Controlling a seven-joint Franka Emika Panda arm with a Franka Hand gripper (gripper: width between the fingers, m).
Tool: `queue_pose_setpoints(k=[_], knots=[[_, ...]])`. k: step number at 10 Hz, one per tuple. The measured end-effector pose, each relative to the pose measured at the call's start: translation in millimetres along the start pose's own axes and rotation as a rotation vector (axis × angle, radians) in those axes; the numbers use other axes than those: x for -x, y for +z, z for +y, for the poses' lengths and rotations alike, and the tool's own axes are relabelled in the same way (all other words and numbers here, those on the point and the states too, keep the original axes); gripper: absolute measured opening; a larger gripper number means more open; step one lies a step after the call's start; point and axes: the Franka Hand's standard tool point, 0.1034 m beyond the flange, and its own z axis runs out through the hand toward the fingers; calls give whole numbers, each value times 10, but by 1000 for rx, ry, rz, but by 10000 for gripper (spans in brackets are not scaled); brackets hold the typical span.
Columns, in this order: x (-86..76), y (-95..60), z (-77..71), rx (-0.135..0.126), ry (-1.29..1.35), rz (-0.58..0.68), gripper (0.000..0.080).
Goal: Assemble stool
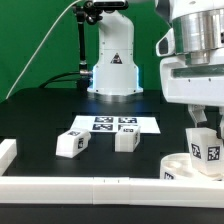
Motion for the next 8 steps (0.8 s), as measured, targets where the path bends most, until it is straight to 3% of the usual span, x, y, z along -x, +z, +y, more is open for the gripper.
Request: queue_pose_setpoints(k=[1,2,3,4,5,6,8], knots=[[-7,0,-1,-3,40,-7,337],[14,2,-5,-5,71,-14,388],[14,-4,-8,-6,34,-13,525],[21,-60,10,13,-45,-26,525],[29,-170,-16,12,-120,-34,623],[29,-277,-62,-7,-131,-37,641],[29,-250,-43,-6,-248,-35,648]])
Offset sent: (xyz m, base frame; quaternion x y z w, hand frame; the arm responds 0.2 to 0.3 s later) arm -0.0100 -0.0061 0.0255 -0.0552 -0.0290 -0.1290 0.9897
